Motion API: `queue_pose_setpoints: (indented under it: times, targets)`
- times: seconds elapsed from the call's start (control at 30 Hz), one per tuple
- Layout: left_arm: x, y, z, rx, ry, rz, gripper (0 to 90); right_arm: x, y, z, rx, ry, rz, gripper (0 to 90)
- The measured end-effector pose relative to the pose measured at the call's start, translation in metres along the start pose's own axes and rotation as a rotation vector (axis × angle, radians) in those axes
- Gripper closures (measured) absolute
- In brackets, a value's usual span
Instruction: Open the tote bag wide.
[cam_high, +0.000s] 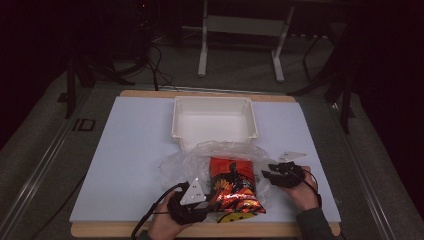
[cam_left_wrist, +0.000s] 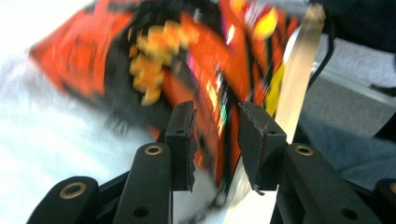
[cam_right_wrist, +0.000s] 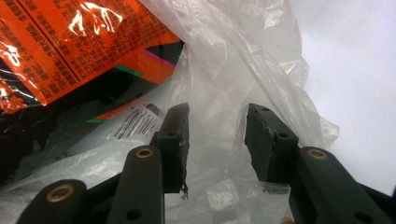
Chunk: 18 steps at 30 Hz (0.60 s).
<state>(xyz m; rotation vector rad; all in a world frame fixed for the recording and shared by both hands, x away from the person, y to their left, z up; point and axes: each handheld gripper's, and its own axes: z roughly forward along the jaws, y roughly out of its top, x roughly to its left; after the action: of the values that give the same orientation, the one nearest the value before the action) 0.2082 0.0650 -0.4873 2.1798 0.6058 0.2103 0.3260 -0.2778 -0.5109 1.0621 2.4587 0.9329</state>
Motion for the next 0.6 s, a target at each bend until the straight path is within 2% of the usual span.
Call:
queue_pose_setpoints:
  times: [0.1, 0.17, 0.33, 0.5, 0.57, 0.6]
  targets:
    - [0.001, -0.014, 0.0, 0.028, -0.015, -0.019, 64.1, -0.001, 0.0, 0.0, 0.002, -0.001, 0.002, 59.5]
    - [0.001, -0.022, 0.002, 0.061, -0.015, -0.012, 63.4, -0.001, 0.0, 0.001, 0.002, 0.0, 0.001, 59.4]
    - [0.005, -0.03, 0.008, 0.097, 0.032, -0.013, 63.7, 0.0, 0.001, 0.003, 0.005, 0.0, -0.003, 59.3]
    - [0.005, -0.024, 0.011, 0.089, 0.106, 0.005, 62.5, -0.001, 0.002, 0.002, 0.005, 0.0, -0.003, 59.1]
    - [0.003, -0.02, 0.01, 0.061, 0.113, 0.011, 60.4, -0.001, 0.001, 0.002, 0.003, -0.001, 0.002, 59.0]
    - [0.001, -0.018, 0.009, 0.041, 0.108, 0.026, 59.5, -0.001, 0.001, 0.002, 0.003, 0.0, 0.002, 58.8]
